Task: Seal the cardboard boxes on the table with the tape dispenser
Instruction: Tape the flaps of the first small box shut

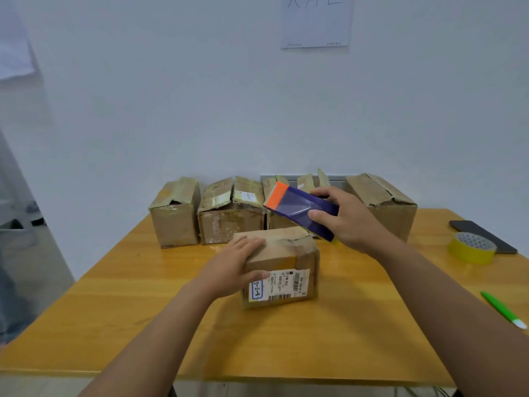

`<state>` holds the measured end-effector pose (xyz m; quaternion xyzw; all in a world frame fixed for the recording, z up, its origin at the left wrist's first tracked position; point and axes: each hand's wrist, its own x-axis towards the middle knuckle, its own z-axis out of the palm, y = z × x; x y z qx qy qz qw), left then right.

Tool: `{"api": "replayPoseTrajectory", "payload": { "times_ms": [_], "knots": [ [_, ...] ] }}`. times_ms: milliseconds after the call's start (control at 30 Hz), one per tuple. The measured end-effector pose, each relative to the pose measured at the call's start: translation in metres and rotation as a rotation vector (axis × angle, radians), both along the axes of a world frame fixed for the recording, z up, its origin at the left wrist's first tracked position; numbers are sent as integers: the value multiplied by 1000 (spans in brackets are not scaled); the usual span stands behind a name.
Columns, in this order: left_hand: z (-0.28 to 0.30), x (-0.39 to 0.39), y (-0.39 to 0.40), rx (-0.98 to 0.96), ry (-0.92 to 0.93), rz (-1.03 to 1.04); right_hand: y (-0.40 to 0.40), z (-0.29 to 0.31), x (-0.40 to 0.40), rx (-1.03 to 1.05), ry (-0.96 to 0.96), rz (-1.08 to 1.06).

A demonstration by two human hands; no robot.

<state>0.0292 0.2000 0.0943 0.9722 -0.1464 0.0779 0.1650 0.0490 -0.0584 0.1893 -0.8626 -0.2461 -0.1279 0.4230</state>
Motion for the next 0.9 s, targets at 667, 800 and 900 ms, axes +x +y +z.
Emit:
{"api": "replayPoseTrajectory", "payload": {
  "times_ms": [667,800,900],
  "knots": [
    [46,-3,-32,-364,-743,11,14,9,16,52,153,77],
    [66,8,-43,-223,-625,-66,13,21,17,45,238,106],
    [67,15,-41,-268,-533,-89,12,29,19,71,331,138]
  ]
}}
